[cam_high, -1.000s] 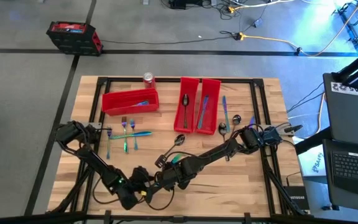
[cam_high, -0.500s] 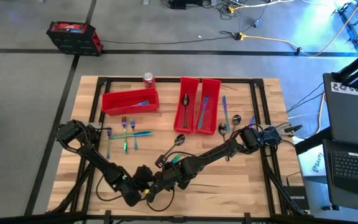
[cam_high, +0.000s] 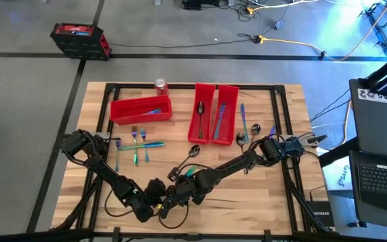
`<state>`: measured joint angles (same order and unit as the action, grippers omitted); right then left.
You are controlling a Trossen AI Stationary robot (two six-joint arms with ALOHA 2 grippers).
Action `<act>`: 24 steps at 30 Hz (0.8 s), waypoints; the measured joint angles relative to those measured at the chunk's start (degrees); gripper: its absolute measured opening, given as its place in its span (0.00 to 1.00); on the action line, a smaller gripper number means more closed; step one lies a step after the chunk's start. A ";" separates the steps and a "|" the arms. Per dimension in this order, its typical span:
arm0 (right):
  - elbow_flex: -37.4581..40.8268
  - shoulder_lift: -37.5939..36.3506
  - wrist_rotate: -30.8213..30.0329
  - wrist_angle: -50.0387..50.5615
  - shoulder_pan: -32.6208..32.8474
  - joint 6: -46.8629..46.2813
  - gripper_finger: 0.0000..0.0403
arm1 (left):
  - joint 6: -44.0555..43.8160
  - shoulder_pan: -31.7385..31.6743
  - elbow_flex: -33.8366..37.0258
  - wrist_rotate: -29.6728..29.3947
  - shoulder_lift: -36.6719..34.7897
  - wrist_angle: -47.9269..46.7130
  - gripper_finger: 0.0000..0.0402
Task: Sort silverware
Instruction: Put the blue table knife into the right red bin
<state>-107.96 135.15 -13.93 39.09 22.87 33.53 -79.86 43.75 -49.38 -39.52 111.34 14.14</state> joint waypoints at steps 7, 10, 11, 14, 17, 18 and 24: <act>0.00 0.00 0.02 0.00 0.00 0.00 0.08 | 1.52 0.00 0.04 -1.06 1.28 2.69 0.78; 0.00 0.00 0.00 0.00 0.00 0.00 0.08 | 1.43 -0.21 0.02 -1.58 1.32 2.84 0.78; 0.00 0.00 0.02 0.00 0.00 0.00 0.08 | 1.26 -0.41 0.03 -1.30 1.32 2.86 0.78; 0.00 0.00 0.02 0.00 0.00 0.03 0.08 | 1.26 -0.66 0.04 -0.34 1.30 2.96 0.78; 0.00 0.00 0.02 0.00 0.00 0.03 0.08 | 1.30 -0.66 0.04 -0.21 1.30 2.92 0.78; 0.00 0.00 0.02 0.00 0.00 0.03 0.08 | 1.27 -0.66 0.04 -0.14 1.30 2.90 0.78; 0.00 0.00 0.09 0.02 0.00 0.09 0.08 | 2.02 -0.74 0.02 0.55 1.30 1.89 0.67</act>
<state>-107.96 135.15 -13.85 39.11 22.87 33.63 -77.84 43.01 -49.36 -38.96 112.64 16.03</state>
